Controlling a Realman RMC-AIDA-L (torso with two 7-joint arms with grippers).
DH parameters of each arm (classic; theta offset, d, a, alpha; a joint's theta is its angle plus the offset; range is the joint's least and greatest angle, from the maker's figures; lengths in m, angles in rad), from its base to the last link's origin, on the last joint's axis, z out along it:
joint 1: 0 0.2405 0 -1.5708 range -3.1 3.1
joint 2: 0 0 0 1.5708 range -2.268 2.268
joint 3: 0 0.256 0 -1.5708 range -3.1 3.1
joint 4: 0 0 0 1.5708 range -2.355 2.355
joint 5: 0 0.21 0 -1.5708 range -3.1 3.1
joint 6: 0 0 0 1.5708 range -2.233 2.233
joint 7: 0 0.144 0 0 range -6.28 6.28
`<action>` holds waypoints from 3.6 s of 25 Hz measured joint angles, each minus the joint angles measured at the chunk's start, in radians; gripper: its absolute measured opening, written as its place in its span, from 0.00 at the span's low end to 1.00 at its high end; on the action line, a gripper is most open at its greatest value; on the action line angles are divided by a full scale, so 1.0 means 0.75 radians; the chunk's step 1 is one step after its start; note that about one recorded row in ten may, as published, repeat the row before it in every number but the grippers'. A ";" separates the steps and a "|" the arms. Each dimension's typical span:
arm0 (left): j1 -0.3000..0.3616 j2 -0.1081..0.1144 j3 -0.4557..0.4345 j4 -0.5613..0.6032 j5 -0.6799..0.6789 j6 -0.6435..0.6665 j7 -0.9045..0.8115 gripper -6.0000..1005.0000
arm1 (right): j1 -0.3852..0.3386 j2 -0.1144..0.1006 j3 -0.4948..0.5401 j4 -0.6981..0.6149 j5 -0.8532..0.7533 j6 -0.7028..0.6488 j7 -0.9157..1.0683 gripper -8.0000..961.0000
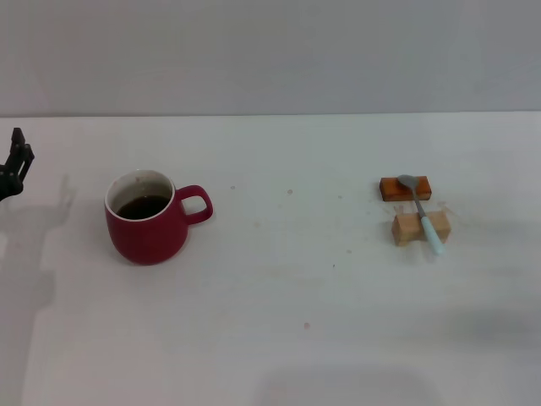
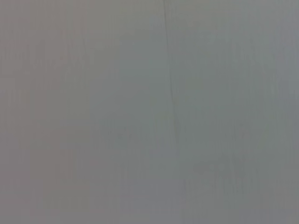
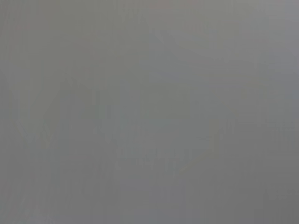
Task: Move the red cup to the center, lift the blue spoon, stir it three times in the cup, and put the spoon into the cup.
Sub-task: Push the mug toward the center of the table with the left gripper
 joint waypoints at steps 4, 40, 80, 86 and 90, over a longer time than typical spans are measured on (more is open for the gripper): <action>0.004 0.000 0.000 -0.003 0.000 0.001 0.000 0.84 | 0.000 0.000 0.000 0.000 0.000 0.000 0.000 0.84; 0.009 -0.002 0.000 -0.014 0.000 0.003 0.000 0.84 | -0.002 0.002 0.000 0.000 0.000 0.000 0.000 0.85; 0.009 -0.002 0.002 -0.014 0.000 0.005 0.000 0.84 | 0.008 -0.002 0.000 0.000 0.000 0.000 0.000 0.84; 0.010 -0.002 0.002 -0.010 0.000 0.005 0.000 0.84 | 0.004 -0.001 0.000 0.000 0.000 0.000 0.000 0.85; 0.011 -0.002 0.002 -0.006 0.000 0.005 0.000 0.84 | 0.004 0.000 0.000 0.000 0.000 0.000 0.000 0.85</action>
